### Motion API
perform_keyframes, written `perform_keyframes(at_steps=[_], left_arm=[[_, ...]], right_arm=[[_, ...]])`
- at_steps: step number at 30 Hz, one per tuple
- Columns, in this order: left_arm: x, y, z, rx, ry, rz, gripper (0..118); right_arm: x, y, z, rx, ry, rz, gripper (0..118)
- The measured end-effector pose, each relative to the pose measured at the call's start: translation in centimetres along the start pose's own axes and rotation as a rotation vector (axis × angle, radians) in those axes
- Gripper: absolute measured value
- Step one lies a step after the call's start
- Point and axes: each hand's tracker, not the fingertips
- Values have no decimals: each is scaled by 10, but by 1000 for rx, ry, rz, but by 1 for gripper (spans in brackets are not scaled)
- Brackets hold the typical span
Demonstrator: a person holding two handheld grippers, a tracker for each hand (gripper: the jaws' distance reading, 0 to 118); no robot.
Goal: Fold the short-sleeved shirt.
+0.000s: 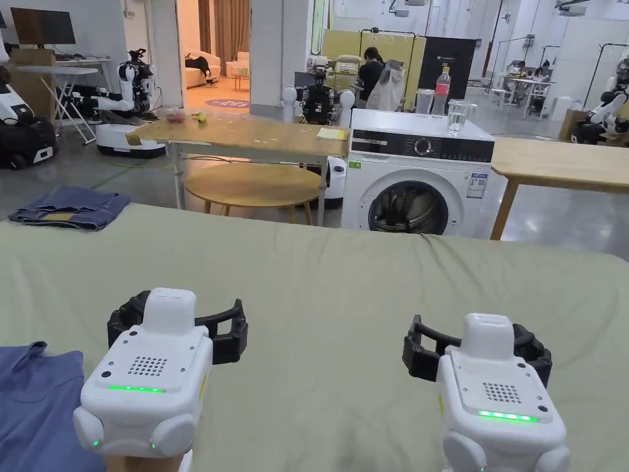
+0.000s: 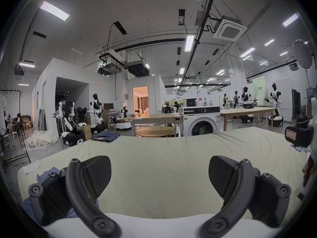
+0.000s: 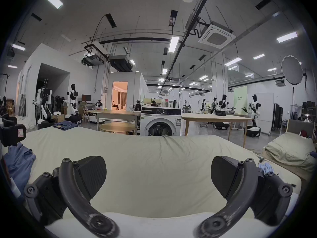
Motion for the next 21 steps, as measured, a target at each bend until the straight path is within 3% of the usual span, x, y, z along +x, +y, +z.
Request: perform_keyframes(at_steps=[7, 21], left_arm=[[-3, 1, 2, 5, -13, 47, 113], [4, 3, 1, -13, -13, 34, 113]], right_arm=[[-2, 3, 1, -6, 9, 12, 118], [5, 0, -1, -48, 8, -49, 118]])
